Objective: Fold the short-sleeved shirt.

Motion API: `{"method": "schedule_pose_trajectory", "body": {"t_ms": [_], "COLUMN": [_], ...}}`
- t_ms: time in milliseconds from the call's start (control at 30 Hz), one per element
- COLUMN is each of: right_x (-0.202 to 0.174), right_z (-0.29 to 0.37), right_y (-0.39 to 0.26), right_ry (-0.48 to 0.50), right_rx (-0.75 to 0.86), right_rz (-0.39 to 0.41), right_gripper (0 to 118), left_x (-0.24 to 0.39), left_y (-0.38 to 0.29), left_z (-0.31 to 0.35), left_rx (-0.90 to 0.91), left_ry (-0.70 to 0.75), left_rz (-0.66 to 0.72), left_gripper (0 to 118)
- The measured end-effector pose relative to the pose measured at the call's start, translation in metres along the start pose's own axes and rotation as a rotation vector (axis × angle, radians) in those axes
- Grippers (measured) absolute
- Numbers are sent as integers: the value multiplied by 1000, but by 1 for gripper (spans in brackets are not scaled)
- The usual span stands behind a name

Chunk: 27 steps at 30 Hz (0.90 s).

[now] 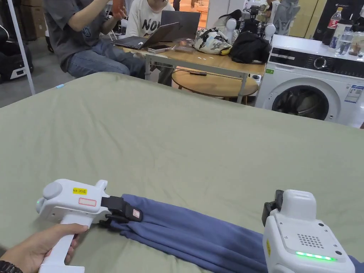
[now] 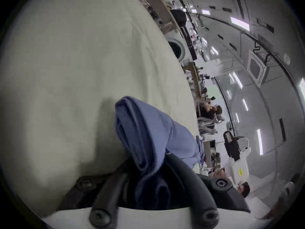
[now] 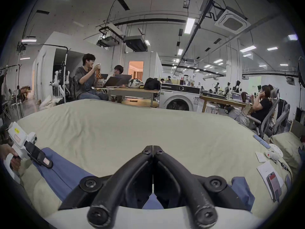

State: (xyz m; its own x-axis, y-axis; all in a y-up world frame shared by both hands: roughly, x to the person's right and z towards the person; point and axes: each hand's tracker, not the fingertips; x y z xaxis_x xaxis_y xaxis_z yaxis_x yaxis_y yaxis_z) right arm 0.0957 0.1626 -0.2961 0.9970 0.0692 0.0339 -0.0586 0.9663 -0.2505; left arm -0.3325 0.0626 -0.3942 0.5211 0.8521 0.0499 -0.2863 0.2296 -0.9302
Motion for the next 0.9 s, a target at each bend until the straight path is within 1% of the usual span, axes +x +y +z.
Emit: {"method": "schedule_pose_trajectory", "body": {"t_ms": [67, 167, 233, 367, 400, 467, 533, 600, 700, 833, 900], "right_x": [2, 3, 3, 3, 3, 3, 3, 3, 6, 14, 18], "right_z": [0, 0, 0, -1, -1, -2, -2, -2, -3, 1, 3], "right_y": [1, 2, 2, 2, 2, 2, 2, 2, 2, 2, 1], "right_ry": [1, 3, 4, 16, 19, 24, 26, 32, 28, 22, 18], "right_rx": [-3, -6, -6, -8, -9, -8, -8, -12, -15, -17, -14], "right_rz": [0, -1, 2, 12, 12, 8, 4, -8, -21, -34, -32], "right_gripper": [0, 0, 0, 0, 0, 0, 0, 0, 0, 0, 0], "left_x": [5, 24, 37, 52, 55, 63, 76, 85, 113, 149, 164], "left_y": [-3, -4, -5, 0, 1, 3, 3, 1, -6, -13, -18], "left_z": [9, 26, 43, 80, 90, 102, 104, 97, 82, 49, 24], "left_rx": [6, 54, 108, 147, 162, 171, 152, 131, 110, 38, -4], "left_ry": [16, 2, 29, 99, 127, 240, 387, 377, 343, 128, 74], "left_rz": [-23, -63, -83, -109, -105, -150, -204, -200, -250, -257, -259], "left_gripper": [3, 3, 3, 3, 3, 3, 3, 3, 3, 3, 3]}}
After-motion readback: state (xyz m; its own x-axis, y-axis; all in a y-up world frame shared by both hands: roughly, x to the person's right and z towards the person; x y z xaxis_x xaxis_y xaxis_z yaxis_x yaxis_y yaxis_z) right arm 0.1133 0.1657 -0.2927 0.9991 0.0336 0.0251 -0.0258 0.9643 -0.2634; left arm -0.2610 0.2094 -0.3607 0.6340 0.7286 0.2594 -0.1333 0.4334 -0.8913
